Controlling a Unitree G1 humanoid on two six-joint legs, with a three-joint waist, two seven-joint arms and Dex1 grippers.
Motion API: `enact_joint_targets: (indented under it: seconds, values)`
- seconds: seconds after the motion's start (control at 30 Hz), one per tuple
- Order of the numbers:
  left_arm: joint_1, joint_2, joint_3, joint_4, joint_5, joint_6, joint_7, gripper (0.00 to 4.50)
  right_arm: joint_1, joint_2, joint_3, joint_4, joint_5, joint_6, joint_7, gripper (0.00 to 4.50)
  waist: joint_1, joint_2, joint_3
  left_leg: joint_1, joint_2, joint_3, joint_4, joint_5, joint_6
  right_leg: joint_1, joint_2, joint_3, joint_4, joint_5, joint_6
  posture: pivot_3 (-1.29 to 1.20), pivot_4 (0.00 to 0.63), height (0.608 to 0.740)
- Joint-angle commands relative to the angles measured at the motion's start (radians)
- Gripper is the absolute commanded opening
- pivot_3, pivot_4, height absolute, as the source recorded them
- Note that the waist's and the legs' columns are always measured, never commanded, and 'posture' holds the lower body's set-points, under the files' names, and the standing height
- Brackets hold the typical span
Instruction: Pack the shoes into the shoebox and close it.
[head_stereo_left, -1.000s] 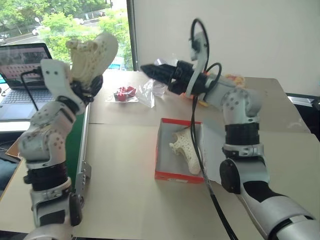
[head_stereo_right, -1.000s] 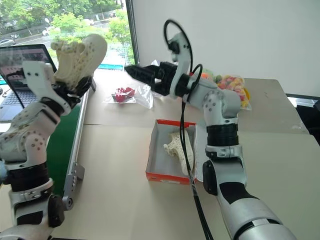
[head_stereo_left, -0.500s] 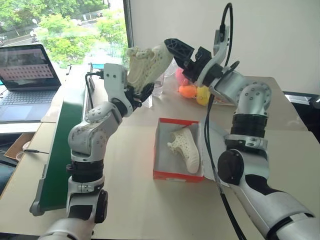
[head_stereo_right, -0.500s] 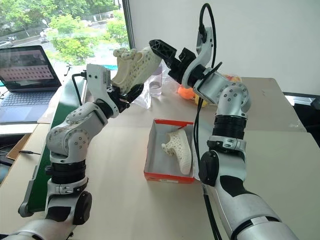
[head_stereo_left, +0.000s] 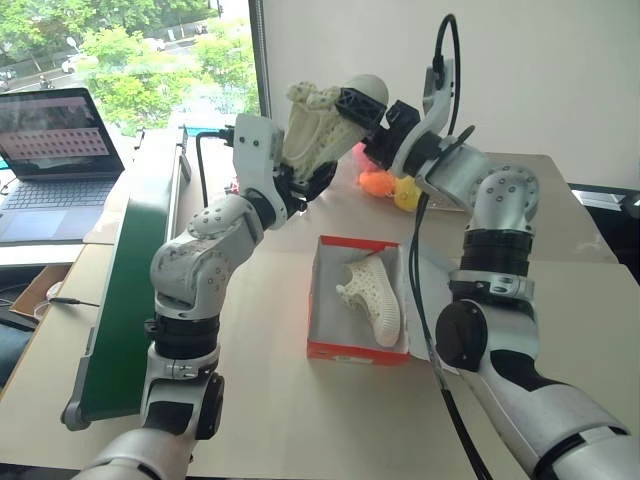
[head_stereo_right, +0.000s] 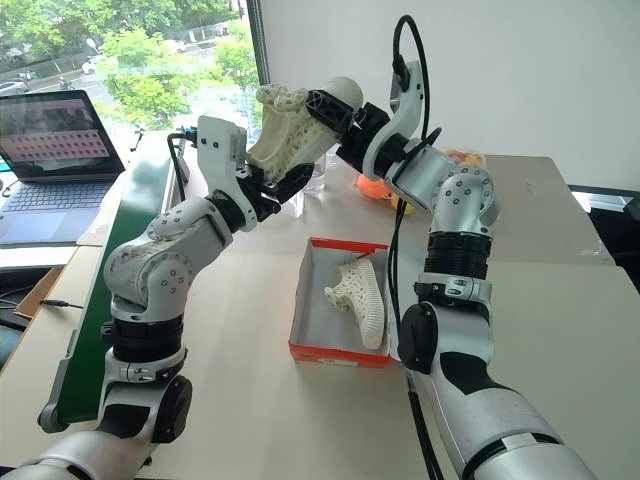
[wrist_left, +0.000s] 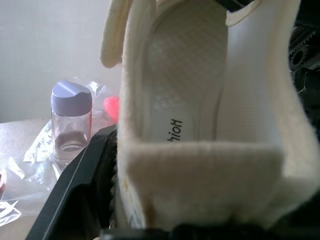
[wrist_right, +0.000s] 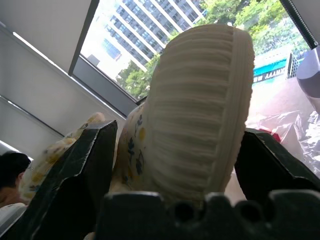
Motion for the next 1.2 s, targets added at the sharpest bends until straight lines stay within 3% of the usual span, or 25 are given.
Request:
enact_joint_targets:
  seconds: [0.03,0.17,0.27,0.3,0.57,0.8,1.2]
  values:
    - [-0.001,-0.002,0.002,-0.066,-0.028,0.015,-0.012,3.08,-0.026,0.003,-0.009,-0.020,0.036,-0.028,0.010,2.42,0.000,0.000,0.000,0.000,0.000,0.000,0.000,0.000,0.000,0.000,0.000,0.000,0.000,0.000,0.000,0.00,0.150,0.740]
    - [0.014,0.012,0.002,-0.086,-0.040,0.049,-0.027,3.08,-0.031,0.001,-0.011,-0.014,0.036,-0.031,0.013,1.08,-0.001,0.000,0.000,0.000,0.000,0.000,0.000,0.000,0.000,0.000,0.000,0.000,0.000,0.000,0.000,0.00,0.150,0.740]
    - [0.022,0.023,0.024,-0.100,-0.084,0.088,-0.058,4.23,-0.036,-0.009,-0.007,-0.007,0.031,-0.039,0.017,0.55,0.000,0.000,0.000,0.000,0.000,0.000,0.000,0.000,0.000,0.000,0.000,0.000,0.000,0.000,0.000,0.00,0.150,0.740]
    - [0.022,0.029,0.025,-0.103,-0.093,0.096,-0.067,4.50,-0.037,-0.012,-0.005,-0.004,0.029,-0.042,0.019,0.50,0.000,0.000,0.000,0.000,0.000,0.000,0.000,0.000,0.000,0.000,0.000,0.000,0.000,0.000,0.000,0.00,0.150,0.740]
    - [0.071,0.225,0.053,-0.188,-0.169,0.180,-0.203,4.50,-0.070,-0.212,0.124,0.044,-0.115,-0.067,0.137,0.44,0.001,0.001,0.000,0.000,0.000,0.000,0.000,0.000,0.000,0.000,0.000,0.000,0.000,-0.002,0.004,0.00,0.150,0.740]
    - [0.158,0.347,0.069,-0.207,-0.168,0.160,-0.263,4.50,0.054,-0.376,0.283,-0.059,-0.073,0.170,0.405,0.44,-0.002,0.001,0.000,0.001,0.000,0.000,0.000,0.000,0.000,0.000,0.000,0.001,0.000,-0.003,0.003,0.00,0.150,0.740]
    - [0.175,0.357,0.046,-0.199,-0.135,0.140,-0.242,4.50,0.258,-0.285,0.413,-0.072,-0.104,0.204,0.516,0.44,0.003,0.000,0.000,0.004,0.000,0.001,0.002,0.000,0.000,0.002,0.001,0.003,0.001,-0.004,0.007,0.00,0.150,0.740]
